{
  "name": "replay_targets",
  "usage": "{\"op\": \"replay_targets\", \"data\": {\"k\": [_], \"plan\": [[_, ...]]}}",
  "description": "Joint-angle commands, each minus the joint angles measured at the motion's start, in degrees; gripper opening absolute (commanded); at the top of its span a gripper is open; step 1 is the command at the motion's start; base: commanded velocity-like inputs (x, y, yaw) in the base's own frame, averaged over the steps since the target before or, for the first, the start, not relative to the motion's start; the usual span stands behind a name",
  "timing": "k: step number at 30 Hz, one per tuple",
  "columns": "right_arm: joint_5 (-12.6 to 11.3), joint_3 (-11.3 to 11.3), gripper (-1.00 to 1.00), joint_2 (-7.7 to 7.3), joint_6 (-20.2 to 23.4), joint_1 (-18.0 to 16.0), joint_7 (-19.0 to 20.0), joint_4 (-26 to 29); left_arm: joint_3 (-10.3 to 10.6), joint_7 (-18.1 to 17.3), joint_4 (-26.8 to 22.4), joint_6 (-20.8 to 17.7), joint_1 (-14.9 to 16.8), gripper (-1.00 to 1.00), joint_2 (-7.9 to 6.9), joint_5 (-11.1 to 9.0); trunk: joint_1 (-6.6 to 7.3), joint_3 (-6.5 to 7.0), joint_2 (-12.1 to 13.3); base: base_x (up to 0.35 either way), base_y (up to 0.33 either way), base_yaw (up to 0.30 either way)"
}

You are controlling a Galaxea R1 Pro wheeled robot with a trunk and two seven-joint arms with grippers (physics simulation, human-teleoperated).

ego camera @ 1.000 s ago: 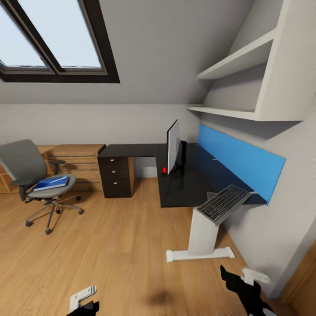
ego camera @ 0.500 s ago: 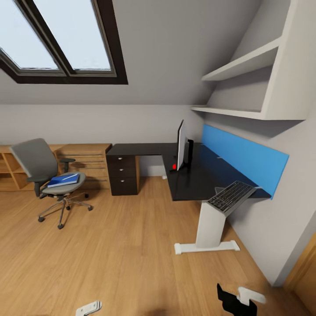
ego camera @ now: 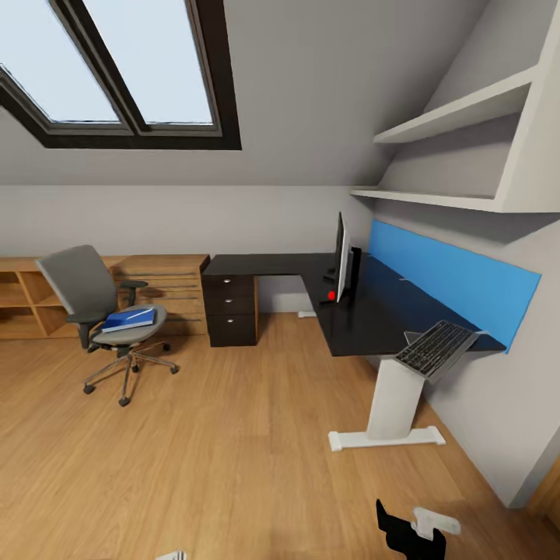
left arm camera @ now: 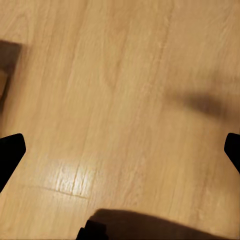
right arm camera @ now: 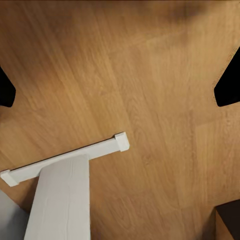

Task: In the bedroom, organize the workspace by keeping the computer under the desk, ensuring the monitor is on the desk, placing the keyboard on the desk next to the monitor, placing the mouse on the desk next to the keyboard, moving the folder from the swivel chair onto the desk next to the mouse, stacking the notebook on top of the folder with the pen on top of the notebook, and positioning the swivel chair next to the desk.

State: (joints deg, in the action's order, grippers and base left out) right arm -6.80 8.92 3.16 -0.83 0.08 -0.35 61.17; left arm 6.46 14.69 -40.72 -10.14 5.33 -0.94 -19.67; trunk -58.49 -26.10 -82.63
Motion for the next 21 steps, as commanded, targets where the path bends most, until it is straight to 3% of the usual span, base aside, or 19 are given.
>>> {"op": "replay_targets", "data": {"k": [1,7,21], "plan": [[-0.5,0.0,1.00,0.10,-0.5,0.0,-0.1,-0.5,0.5,0.6,-0.1,-0.1,0.0,1.00,-0.05,-0.5,-0.01,-0.02,0.0,0.043,0.036,-0.092],[-0.6,-0.1,1.00,0.01,-3.2,0.0,-0.1,-2.6,1.7,0.7,-0.1,-0.1,0.0,1.00,0.21,-0.4,-0.01,0.27,0.0,0.014,0.108,-0.195],[-0.6,0.0,1.00,0.09,-3.4,0.0,-0.2,-4.5,1.8,0.7,-0.1,-0.1,0.0,1.00,0.24,-0.4,-0.01,0.62,0.0,0.000,0.292,-0.277]]}}
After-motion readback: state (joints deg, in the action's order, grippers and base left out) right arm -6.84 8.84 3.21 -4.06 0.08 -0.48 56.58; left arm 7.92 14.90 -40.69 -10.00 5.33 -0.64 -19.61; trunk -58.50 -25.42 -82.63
